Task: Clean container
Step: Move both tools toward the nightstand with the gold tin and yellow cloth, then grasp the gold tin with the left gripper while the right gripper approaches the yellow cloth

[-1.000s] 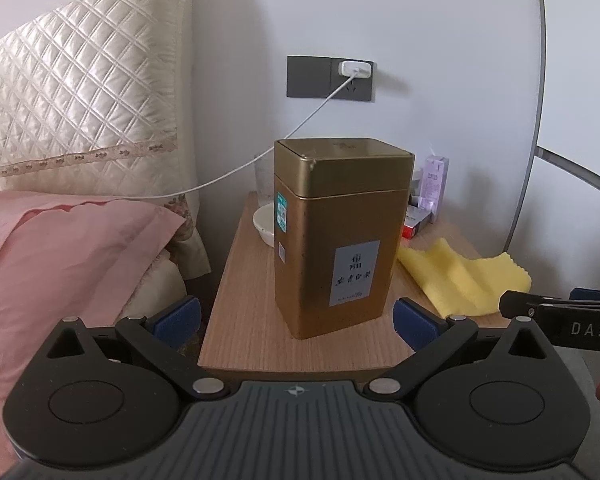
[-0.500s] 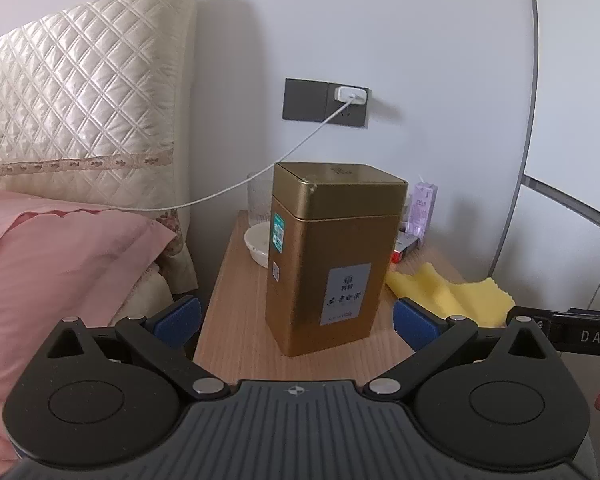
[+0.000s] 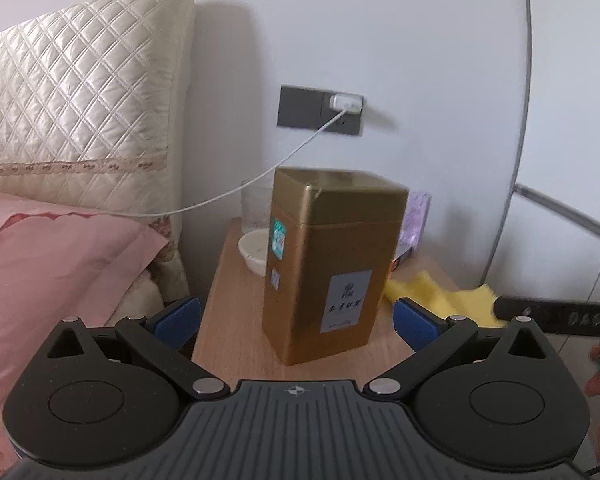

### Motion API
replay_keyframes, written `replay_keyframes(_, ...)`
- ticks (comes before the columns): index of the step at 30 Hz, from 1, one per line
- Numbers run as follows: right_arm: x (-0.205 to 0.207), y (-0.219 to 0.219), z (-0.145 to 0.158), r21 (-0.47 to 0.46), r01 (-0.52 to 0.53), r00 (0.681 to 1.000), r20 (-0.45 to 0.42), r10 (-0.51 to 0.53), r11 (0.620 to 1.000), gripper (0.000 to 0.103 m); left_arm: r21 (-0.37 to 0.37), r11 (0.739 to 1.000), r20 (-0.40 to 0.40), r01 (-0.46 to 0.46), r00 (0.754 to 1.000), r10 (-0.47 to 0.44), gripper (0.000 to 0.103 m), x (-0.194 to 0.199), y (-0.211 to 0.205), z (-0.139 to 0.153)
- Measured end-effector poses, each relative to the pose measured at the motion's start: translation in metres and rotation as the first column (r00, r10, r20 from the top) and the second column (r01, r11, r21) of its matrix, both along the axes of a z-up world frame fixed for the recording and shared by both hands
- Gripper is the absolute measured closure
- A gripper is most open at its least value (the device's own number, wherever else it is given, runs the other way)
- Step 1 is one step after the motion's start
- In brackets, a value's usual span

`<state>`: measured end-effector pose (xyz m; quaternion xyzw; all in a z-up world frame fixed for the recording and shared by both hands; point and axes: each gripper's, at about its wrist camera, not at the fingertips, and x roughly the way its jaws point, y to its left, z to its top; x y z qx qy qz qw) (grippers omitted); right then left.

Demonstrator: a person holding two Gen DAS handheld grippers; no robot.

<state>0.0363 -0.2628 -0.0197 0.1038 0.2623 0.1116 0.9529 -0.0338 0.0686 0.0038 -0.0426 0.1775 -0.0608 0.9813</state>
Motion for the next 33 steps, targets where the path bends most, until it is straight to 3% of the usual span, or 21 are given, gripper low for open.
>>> replay_keyframes(9, 0.007, -0.001, 0.004, -0.014, -0.028, 1.0, 0.006, 0.028, 1.0, 0.0, 0.007, 0.999, 0.039, -0.039, 0.998, 0.039, 0.0, -0.004, -0.004, 0.008)
replay_keyframes(16, 0.016, -0.005, -0.002, 0.027, -0.017, 1.0, -0.001, 0.017, 1.0, 0.0, 0.006, 0.995, 0.052, 0.095, 0.994, -0.095, 0.0, 0.015, 0.007, 0.004)
replay_keyframes(20, 0.023, -0.004, -0.005, 0.036, -0.026, 1.0, -0.012, 0.027, 0.999, 0.0, 0.05, 0.978, 0.075, 0.202, 0.976, -0.206, 0.0, 0.028, 0.011, -0.003)
replay_keyframes(24, 0.031, -0.002, -0.008, 0.039, -0.037, 0.999, -0.012, 0.038, 0.999, 0.0, 0.087, 0.948, 0.121, 0.305, 0.942, -0.314, 0.0, 0.043, 0.018, -0.014)
replay_keyframes(29, 0.043, -0.003, -0.013, 0.047, -0.031, 0.999, -0.027, 0.033, 0.998, 0.0, 0.098, 0.905, 0.106, 0.414, 0.9, -0.423, 0.0, 0.074, 0.029, -0.029)
replay_keyframes(33, 0.049, -0.005, -0.018, 0.046, -0.027, 0.999, -0.039, 0.028, 0.999, 0.0, 0.179, 0.899, 0.082, 0.399, 0.905, -0.418, 0.0, 0.099, 0.025, -0.042)
